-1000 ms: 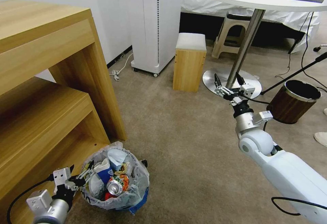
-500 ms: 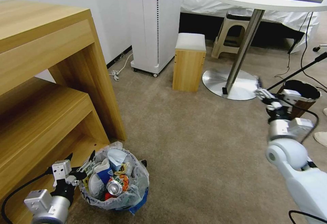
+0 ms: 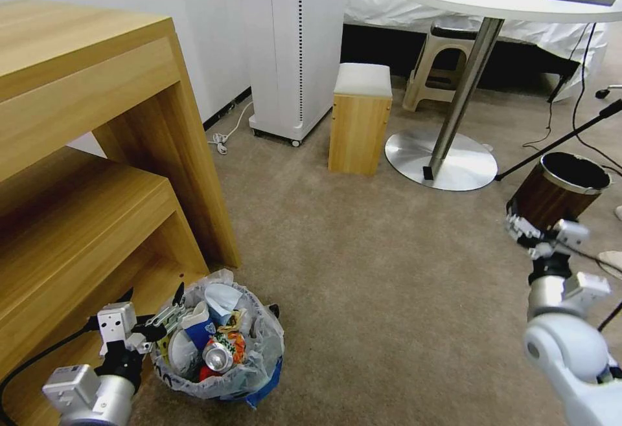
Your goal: Pick up the trash bin and place the garbage on the floor into it.
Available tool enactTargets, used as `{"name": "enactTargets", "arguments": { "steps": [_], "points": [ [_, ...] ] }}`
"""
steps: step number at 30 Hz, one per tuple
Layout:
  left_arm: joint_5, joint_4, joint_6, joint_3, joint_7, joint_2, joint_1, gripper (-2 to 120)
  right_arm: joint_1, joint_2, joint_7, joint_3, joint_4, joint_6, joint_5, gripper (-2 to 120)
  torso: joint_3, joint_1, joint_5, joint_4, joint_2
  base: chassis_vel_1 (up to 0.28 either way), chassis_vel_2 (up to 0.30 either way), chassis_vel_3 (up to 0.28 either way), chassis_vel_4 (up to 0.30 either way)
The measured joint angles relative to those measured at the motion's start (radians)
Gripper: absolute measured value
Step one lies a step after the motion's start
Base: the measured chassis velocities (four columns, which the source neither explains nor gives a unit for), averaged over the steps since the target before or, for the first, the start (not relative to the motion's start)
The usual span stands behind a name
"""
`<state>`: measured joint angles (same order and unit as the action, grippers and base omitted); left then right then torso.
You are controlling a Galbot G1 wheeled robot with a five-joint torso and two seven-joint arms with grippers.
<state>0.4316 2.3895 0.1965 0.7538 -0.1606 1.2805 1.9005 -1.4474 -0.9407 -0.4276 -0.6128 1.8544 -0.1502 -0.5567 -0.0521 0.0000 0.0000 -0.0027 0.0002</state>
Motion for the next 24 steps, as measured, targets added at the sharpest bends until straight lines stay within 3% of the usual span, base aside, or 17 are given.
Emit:
{"name": "enactTargets", "arguments": {
  "steps": [8,24],
  "points": [
    [-0.024,0.002,-0.008,0.001,-0.012,0.0,0.004,100,-0.042,-0.034,-0.008,0.058,-0.049,-0.018,0.055,100,0.0,0.0,0.0,0.0,0.0,0.0,0.0,0.0,0.0],
    [-0.069,-0.013,-0.014,-0.015,-0.003,-0.01,0.009,100,-0.037,-0.019,-0.005,0.053,0.048,-0.07,0.047,100,0.0,0.0,-0.0001,0.0,0.0,0.0,0.0,0.0,0.0]
  ]
}}
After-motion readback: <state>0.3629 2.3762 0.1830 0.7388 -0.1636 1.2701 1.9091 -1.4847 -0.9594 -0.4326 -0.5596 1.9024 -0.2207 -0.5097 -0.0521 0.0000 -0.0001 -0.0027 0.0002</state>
